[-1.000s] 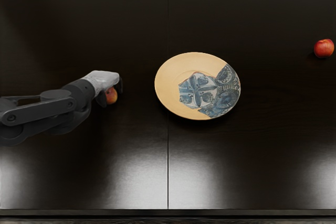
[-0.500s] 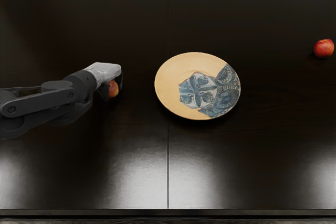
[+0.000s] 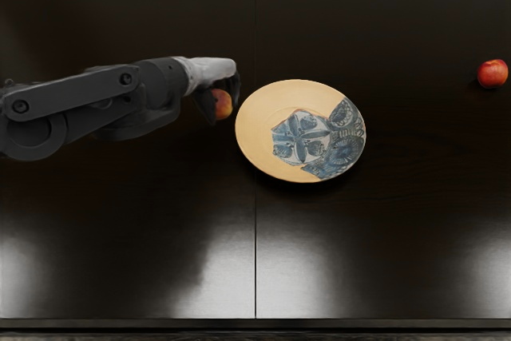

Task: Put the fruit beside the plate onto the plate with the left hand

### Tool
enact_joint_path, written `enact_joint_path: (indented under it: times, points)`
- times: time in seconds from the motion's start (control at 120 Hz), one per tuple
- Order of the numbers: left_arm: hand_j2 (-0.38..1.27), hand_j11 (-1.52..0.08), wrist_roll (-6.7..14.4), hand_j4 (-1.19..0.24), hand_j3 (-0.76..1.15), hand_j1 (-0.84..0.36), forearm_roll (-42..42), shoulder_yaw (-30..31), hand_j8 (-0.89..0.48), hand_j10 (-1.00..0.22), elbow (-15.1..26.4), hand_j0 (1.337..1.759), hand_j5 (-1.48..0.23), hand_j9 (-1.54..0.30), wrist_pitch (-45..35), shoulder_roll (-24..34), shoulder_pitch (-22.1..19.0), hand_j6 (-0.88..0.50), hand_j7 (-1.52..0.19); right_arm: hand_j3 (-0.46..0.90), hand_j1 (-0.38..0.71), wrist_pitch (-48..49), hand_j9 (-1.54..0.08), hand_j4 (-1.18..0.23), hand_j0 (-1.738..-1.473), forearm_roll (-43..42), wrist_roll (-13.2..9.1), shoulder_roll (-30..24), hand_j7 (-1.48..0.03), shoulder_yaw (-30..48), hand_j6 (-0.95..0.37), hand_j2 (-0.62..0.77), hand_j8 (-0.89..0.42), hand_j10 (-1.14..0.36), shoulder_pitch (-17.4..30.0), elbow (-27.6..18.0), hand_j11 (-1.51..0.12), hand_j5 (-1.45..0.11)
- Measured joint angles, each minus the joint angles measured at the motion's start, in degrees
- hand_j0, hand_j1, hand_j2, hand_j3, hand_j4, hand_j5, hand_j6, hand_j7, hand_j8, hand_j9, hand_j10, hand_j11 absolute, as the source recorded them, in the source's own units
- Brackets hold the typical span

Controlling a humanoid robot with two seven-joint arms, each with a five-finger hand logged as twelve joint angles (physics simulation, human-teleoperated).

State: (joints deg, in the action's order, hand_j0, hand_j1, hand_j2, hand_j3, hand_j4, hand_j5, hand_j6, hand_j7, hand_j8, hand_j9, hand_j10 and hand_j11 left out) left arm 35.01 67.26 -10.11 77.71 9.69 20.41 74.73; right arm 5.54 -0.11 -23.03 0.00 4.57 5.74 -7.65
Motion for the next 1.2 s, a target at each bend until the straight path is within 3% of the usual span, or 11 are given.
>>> enact_joint_path:
  times: [0.092,0.192,0.467,0.758,0.967,1.008,1.2]
  points:
    - [0.19,-1.01,0.0,-0.75,0.00,-0.26,-1.7,-1.4,-0.48,-0.76,0.0,1.651,-1.00,-1.01,0.8,-3.1,1.7,-0.46,-0.99,0.00,-0.35,0.0,0.00,0.00,-1.658,0.0,0.0,0.0,0.00,0.0,0.00,0.00,0.00,0.00,0.0,0.0,0.00,0.00]
    - [0.30,-1.01,0.0,-0.74,0.00,-0.30,-2.7,-2.6,-0.47,-0.76,0.0,1.652,-1.01,-1.01,1.2,-5.7,1.7,-0.44,-1.00,0.00,-0.35,0.0,0.00,0.00,-1.658,0.0,0.0,0.0,0.00,0.0,0.00,0.00,0.00,0.00,0.0,0.0,0.00,0.00]
    - [0.35,-1.01,0.0,-0.74,0.00,-0.32,-2.0,-2.2,-0.45,-0.76,-1.5,1.652,-1.02,-1.01,1.0,-10.3,-1.9,-0.44,-1.00,0.00,-0.35,0.0,0.00,0.00,-1.658,0.0,0.0,0.0,0.00,0.0,0.00,0.00,0.00,0.00,0.0,0.0,0.00,0.00]
    - [0.30,-1.01,0.0,-0.74,0.00,-0.31,3.6,1.6,-0.45,-0.75,-13.4,1.652,-1.02,-1.01,-7.8,-17.8,-2.9,-0.43,-1.02,0.00,-0.35,0.0,0.00,0.00,-1.658,0.0,0.0,0.0,0.00,0.0,0.00,0.00,0.00,0.00,0.0,0.0,0.00,0.00]
    - [0.28,-0.99,0.0,-0.73,0.00,-0.29,4.1,3.3,-0.47,-0.75,-16.1,1.652,-1.01,-0.99,-9.9,-18.5,-3.6,-0.45,-1.01,0.00,-0.35,0.0,0.00,0.00,-1.658,0.0,0.0,0.0,0.00,0.0,0.00,0.00,0.00,0.00,0.0,0.0,0.00,0.00]
    - [0.25,-0.94,0.0,-0.69,0.00,-0.26,4.1,3.3,-0.50,-0.71,-16.1,1.652,-0.95,-0.94,-10.1,-18.5,-3.6,-0.47,-0.96,0.00,-0.35,0.0,0.00,0.00,-1.658,0.0,0.0,0.0,0.00,0.0,0.00,0.00,0.00,0.00,0.0,0.0,0.00,0.00]
    - [0.11,-0.45,0.0,-0.34,0.00,0.03,3.5,2.7,-0.26,-0.34,-14.4,1.656,-0.46,-0.45,-10.8,-17.2,-3.6,-0.25,-0.46,0.00,-0.35,0.0,0.00,0.00,-1.658,0.0,0.0,0.0,0.00,0.0,0.00,0.00,0.00,0.00,0.0,0.0,0.00,0.00]
